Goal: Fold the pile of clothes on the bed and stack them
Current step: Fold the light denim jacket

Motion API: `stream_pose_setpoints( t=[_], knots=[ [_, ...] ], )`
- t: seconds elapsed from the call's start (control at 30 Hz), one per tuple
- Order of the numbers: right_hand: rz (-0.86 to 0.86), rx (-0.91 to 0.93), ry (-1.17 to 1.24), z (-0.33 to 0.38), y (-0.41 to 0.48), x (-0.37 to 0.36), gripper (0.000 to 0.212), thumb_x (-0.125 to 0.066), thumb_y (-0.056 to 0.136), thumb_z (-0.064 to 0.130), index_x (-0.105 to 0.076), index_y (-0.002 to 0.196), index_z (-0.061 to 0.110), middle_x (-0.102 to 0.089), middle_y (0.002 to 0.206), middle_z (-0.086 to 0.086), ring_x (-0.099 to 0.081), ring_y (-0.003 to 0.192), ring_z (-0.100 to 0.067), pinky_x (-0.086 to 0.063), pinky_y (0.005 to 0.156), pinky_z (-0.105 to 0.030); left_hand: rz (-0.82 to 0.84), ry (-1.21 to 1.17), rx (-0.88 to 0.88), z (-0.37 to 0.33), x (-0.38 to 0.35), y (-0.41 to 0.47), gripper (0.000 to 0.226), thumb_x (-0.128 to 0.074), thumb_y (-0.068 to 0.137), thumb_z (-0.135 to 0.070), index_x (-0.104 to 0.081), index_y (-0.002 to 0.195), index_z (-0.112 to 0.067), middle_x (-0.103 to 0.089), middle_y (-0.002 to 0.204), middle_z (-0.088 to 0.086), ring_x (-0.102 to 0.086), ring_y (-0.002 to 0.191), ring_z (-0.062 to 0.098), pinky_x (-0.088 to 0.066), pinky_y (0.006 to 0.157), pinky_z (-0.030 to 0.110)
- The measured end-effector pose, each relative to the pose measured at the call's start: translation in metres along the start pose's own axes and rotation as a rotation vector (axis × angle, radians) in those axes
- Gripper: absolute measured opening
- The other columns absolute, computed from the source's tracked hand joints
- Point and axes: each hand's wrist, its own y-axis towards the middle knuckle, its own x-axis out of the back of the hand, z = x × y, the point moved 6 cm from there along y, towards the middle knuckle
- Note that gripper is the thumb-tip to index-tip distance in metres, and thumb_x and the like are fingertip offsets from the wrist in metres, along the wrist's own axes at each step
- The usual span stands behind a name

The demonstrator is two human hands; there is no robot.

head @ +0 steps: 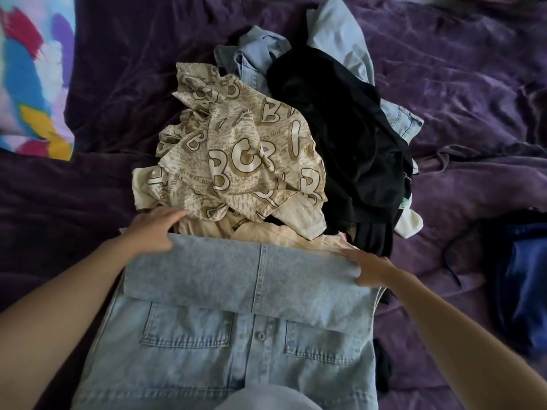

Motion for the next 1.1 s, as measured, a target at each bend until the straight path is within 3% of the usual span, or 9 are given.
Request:
stream_pose_setpoints(
  t=[0.1,0.27,0.4,0.5,0.57,0.63,0.77,0.93,1.1],
  knots=[
    [0.133,-0.052,-0.173,-0.02,-0.005,-0.008,0.072,-0.063,0.078,0.028,-0.03,0.142,0.034,-0.049,0.136,0.007,-0.046,0.124,-0.019,-0.034,0.102,-0.038,0.27,0.125,0.034,0.01,-0.025,-0.002,0.079,-0.055,0.064,-0.053,-0.031,0.138,-0.041,-0.049,0.137,-0.008,-0.045,0.125,0.018,-0.029,0.106,0.045],
    [0.014,-0.107,-0.153,-0.035,-0.019,-0.004,0.04,-0.055,0.087,0.044,-0.054,0.123,0.025,-0.058,0.123,0.006,-0.052,0.117,-0.017,-0.042,0.091,-0.032,0.046,0.428,0.045,0.028,-0.01,-0.022,0.012,-0.045,0.09,-0.031,-0.055,0.095,-0.032,-0.062,0.107,-0.013,-0.056,0.101,0.007,-0.029,0.079,0.029],
    [-0.374,-0.048,-0.305,-0.036,-0.053,0.012,0.031,-0.057,0.086,0.047,-0.06,0.113,0.031,-0.064,0.11,0.004,-0.052,0.113,-0.019,-0.036,0.093,-0.032,-0.118,0.357,0.0,0.034,0.008,-0.057,0.017,-0.05,0.092,-0.026,-0.06,0.105,-0.021,-0.053,0.101,-0.004,-0.056,0.1,0.014,-0.04,0.075,0.03],
    [-0.791,0.115,-0.315,-0.04,-0.091,0.008,0.049,-0.093,0.033,0.026,-0.073,0.077,0.019,-0.065,0.061,0.002,-0.064,0.063,-0.025,-0.05,0.06,-0.035,-0.481,0.309,-0.158,0.032,0.018,-0.101,0.027,-0.075,0.07,-0.003,-0.067,0.095,-0.005,-0.056,0.084,0.009,-0.059,0.079,0.029,-0.046,0.051,0.034],
    [-0.914,0.187,-0.279,-0.041,-0.118,-0.013,0.042,-0.085,0.037,0.018,-0.074,0.077,0.011,-0.062,0.055,0.001,-0.061,0.048,-0.025,-0.049,0.05,-0.031,-0.657,0.294,-0.266,0.035,0.007,-0.135,0.035,-0.082,0.049,0.008,-0.067,0.079,0.001,-0.052,0.067,0.013,-0.056,0.057,0.031,-0.04,0.036,0.028],
    [-1.05,0.283,-0.291,-0.033,-0.144,-0.04,0.037,-0.057,0.054,0.017,-0.073,0.087,0.01,-0.066,0.06,-0.001,-0.061,0.048,-0.024,-0.048,0.048,-0.028,-0.705,0.297,-0.311,0.038,-0.017,-0.163,0.018,-0.066,0.06,-0.002,-0.062,0.078,-0.002,-0.049,0.064,0.012,-0.054,0.053,0.031,-0.039,0.033,0.027],
    [-0.967,0.328,-0.288,-0.025,-0.16,-0.131,0.05,-0.038,0.058,0.02,-0.05,0.106,0.02,-0.067,0.074,0.003,-0.058,0.063,-0.021,-0.042,0.052,-0.03,-0.674,0.286,-0.318,0.055,-0.095,-0.198,0.029,-0.046,0.054,-0.012,-0.06,0.078,-0.004,-0.05,0.064,0.009,-0.042,0.065,0.027,-0.042,0.033,0.03],
    [-0.777,0.311,-0.148,-0.014,-0.166,-0.216,0.054,-0.036,0.056,0.017,-0.047,0.109,0.022,-0.048,0.093,0.005,-0.043,0.079,-0.018,-0.047,0.053,-0.026,-0.588,0.213,-0.212,0.055,-0.142,-0.22,0.035,-0.031,0.06,-0.006,-0.053,0.086,-0.007,-0.055,0.064,0.01,-0.039,0.067,0.026,-0.045,0.034,0.03],
    [-0.58,0.182,-0.011,-0.014,-0.157,-0.226,0.078,-0.067,0.036,0.024,-0.05,0.112,0.029,-0.058,0.096,0.009,-0.044,0.09,-0.013,-0.054,0.058,-0.028,-0.422,0.313,0.012,0.056,-0.138,-0.227,0.053,-0.062,0.054,0.018,-0.065,0.104,-0.001,-0.059,0.069,0.014,-0.051,0.058,0.033,-0.049,0.04,0.035]
  ],
)
